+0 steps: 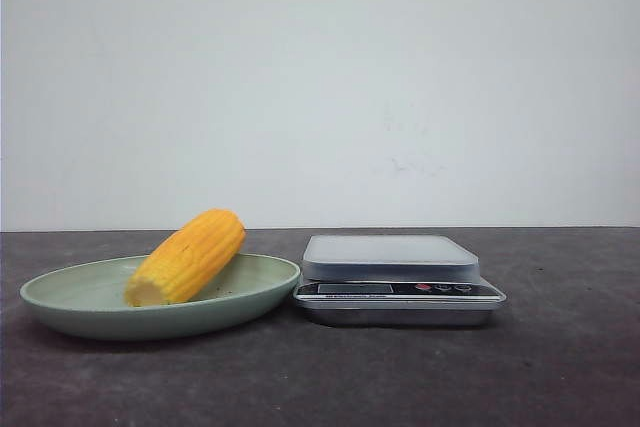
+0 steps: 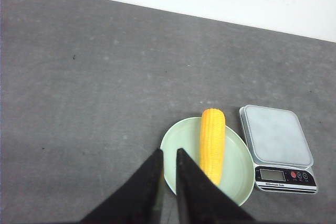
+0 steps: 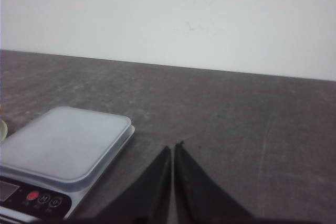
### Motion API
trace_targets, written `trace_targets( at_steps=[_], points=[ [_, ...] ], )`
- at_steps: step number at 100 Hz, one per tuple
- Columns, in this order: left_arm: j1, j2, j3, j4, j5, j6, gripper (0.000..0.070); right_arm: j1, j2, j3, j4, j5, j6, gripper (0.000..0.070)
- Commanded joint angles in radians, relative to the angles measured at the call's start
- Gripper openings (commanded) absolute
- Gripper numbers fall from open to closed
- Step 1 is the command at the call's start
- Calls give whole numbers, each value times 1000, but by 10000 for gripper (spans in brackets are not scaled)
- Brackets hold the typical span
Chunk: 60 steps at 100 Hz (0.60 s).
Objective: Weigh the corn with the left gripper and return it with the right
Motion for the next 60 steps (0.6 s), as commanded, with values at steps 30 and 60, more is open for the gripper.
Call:
trace_targets(
  at_steps=[30, 60],
  points=[
    [-6, 5, 18, 3, -5, -3, 0, -21, 1, 0, -157, 22, 11, 4],
    [-6, 5, 18, 3, -5, -3, 0, -46, 1, 0, -141, 19, 11, 4]
  ],
)
